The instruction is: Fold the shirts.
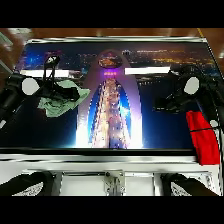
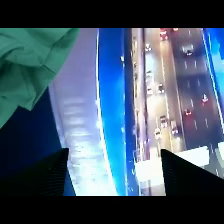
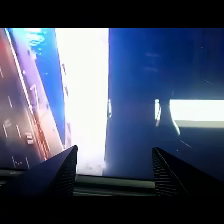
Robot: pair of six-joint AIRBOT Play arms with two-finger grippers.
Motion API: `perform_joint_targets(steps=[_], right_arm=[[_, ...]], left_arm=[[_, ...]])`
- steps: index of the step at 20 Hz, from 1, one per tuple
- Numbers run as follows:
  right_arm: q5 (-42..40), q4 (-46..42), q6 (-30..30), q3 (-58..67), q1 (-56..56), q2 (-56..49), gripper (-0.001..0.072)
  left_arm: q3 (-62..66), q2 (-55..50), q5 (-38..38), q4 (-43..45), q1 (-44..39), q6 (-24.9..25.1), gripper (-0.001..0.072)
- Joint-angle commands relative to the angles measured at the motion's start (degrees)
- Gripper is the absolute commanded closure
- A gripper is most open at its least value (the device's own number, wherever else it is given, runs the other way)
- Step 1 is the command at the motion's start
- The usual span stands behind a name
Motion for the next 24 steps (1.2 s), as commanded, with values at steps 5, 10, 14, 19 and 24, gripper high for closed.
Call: perform_joint_targets(steps=[5, 10, 14, 19, 24], right_arm=[[-4.8, 0.8, 0.0, 0.0, 0.1, 0.0, 0.0132], [-6.6, 0.7, 0.0, 0.0, 0.1, 0.0, 0.0133], [-7.0, 0.8, 0.0, 0.0, 0.1, 0.0, 0.0133], [-6.9, 0.8, 0.0, 0.0, 0.1, 0.0, 0.0133], [-5.4, 2.1, -3.8, 0.2, 0.1, 0.2, 0.0133]], left_arm=[[23.7, -24.4, -6.7, 1.0, 20.0, -3.6, 0.0045], [32.1, -40.4, -12.3, -13.1, 27.1, -5.0, 0.0041], [32.1, -43.5, -12.2, -13.7, 26.9, -4.8, 0.0129], [32.2, -41.8, -12.0, -19.5, 25.7, 0.8, 0.0672], [36.3, -23.3, -8.9, -20.0, 19.8, 11.6, 0.0673]])
